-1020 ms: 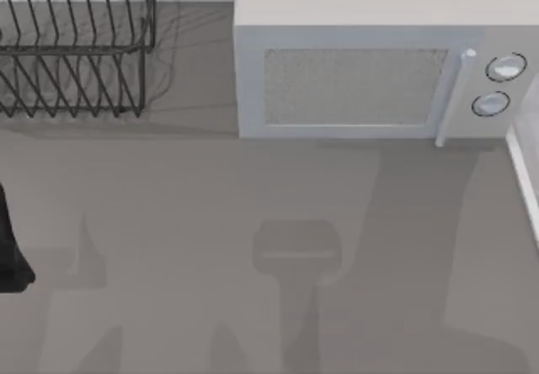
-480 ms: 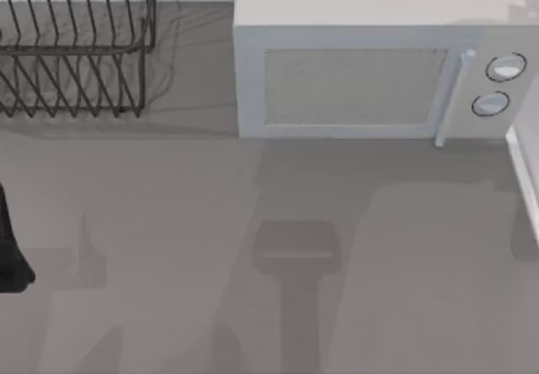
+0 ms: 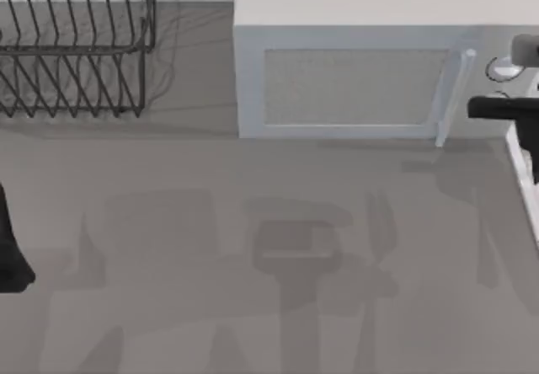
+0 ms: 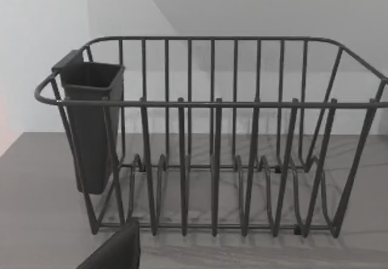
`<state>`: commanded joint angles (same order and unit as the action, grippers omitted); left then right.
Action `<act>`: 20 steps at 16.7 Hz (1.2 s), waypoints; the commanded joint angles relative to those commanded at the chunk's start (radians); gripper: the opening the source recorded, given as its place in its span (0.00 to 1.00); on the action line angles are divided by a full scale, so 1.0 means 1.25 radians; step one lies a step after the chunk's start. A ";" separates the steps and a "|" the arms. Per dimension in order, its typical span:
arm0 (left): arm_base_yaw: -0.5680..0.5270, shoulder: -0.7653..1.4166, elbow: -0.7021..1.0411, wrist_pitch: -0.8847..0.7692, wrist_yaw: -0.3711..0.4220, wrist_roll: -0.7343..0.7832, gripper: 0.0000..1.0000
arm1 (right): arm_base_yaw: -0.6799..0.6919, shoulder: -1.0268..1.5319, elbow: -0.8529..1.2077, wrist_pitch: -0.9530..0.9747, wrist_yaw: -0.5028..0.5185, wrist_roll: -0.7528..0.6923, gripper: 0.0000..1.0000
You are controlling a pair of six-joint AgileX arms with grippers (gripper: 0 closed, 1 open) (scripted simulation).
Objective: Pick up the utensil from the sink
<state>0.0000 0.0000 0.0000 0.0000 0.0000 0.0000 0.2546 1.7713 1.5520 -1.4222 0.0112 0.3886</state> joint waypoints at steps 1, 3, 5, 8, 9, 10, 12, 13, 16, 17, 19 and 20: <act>0.000 0.000 0.000 0.000 0.000 0.000 1.00 | 0.040 -0.030 -0.030 0.015 -0.002 0.007 0.00; 0.000 0.000 0.000 0.000 0.000 0.000 1.00 | 0.093 -0.069 -0.067 0.041 -0.007 0.013 0.00; 0.000 0.000 0.000 0.000 0.000 0.000 1.00 | 0.113 -0.083 -0.080 0.054 -0.009 0.015 0.00; 0.000 0.000 0.000 0.000 0.000 0.000 1.00 | 0.113 -0.083 -0.080 0.054 -0.009 0.015 0.00; 0.000 0.000 0.000 0.000 0.000 0.000 1.00 | 0.110 -0.080 -0.078 0.052 -0.010 0.016 0.00; 0.000 0.000 0.000 0.000 0.000 0.000 1.00 | 0.110 -0.079 -0.080 0.054 -0.010 0.016 0.00; 0.000 0.000 0.000 0.000 0.000 0.000 1.00 | 0.111 -0.075 -0.109 0.083 -0.010 0.016 0.00; 0.000 0.000 0.000 0.000 0.000 0.000 1.00 | 0.111 -0.071 -0.132 0.110 -0.010 0.016 0.00; 0.000 0.000 0.000 0.000 0.000 0.000 1.00 | 0.113 -0.051 -0.223 0.233 -0.009 0.018 0.00; 0.000 0.000 0.000 0.000 0.000 0.000 1.00 | 0.114 -0.045 -0.256 0.279 -0.009 0.018 0.00; 0.000 0.000 0.000 0.000 0.000 0.000 1.00 | 0.115 -0.031 -0.317 0.353 -0.009 0.019 0.00; 0.000 0.000 0.000 0.000 0.000 0.000 1.00 | 0.116 -0.026 -0.340 0.377 -0.009 0.019 0.00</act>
<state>0.0000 0.0000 0.0000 0.0000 0.0000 0.0000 0.3998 1.7394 1.1272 -0.9504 0.0001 0.4129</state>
